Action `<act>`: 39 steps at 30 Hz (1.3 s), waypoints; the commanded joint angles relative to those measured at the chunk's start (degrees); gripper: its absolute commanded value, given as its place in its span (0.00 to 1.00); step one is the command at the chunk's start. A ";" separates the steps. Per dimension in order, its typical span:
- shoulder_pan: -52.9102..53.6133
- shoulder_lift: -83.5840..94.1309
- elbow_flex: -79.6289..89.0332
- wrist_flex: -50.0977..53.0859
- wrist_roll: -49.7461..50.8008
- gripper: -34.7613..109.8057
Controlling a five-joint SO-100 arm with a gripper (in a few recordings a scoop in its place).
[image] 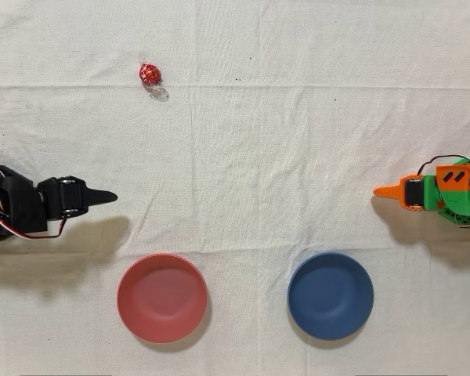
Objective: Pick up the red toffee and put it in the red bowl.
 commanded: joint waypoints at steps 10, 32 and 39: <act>-13.10 -32.52 -39.99 11.60 -0.35 0.24; -27.69 -68.91 -63.98 17.14 -9.93 0.24; -31.99 -73.74 -64.51 14.59 -15.29 0.24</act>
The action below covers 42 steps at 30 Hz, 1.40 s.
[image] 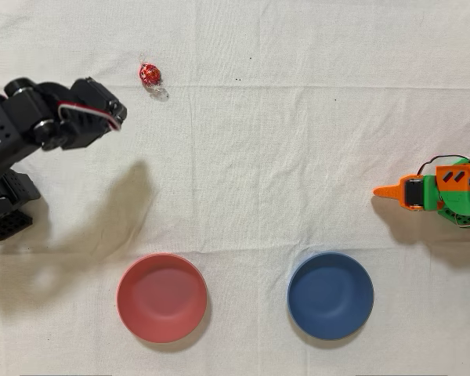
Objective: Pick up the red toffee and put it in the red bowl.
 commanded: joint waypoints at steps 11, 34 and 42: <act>-6.15 -8.61 -8.53 -5.27 -0.26 0.24; -8.88 -18.72 -16.70 -3.43 -0.35 0.46; -8.88 -20.21 -14.15 -7.56 1.14 0.47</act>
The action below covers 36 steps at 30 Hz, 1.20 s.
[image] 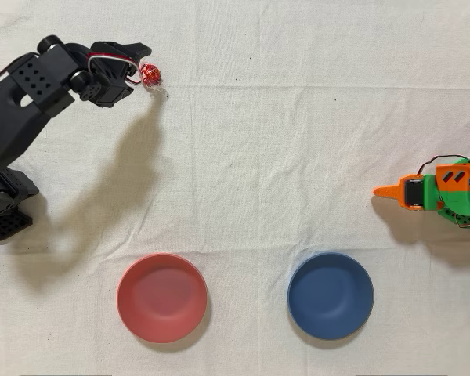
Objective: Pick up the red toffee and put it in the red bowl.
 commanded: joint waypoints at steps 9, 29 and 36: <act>-1.23 -0.18 3.34 -6.50 2.37 0.46; -1.93 -7.29 7.65 -16.52 4.75 0.46; -2.90 -8.35 7.91 -18.19 5.71 0.46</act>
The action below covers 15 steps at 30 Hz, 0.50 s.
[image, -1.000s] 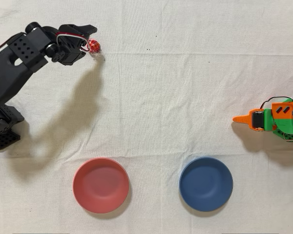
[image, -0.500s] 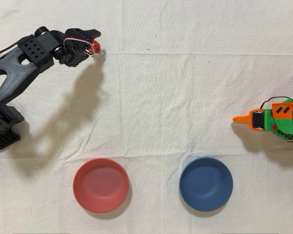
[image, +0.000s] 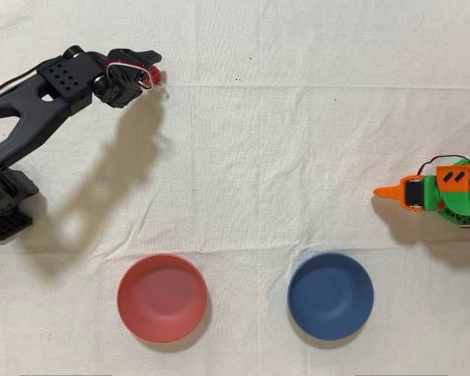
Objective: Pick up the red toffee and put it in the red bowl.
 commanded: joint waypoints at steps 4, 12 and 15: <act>-2.20 0.35 -1.49 -1.05 0.09 0.46; -2.20 -1.76 -3.60 -1.32 0.09 0.46; -1.85 -1.93 -4.04 -1.14 -0.62 0.46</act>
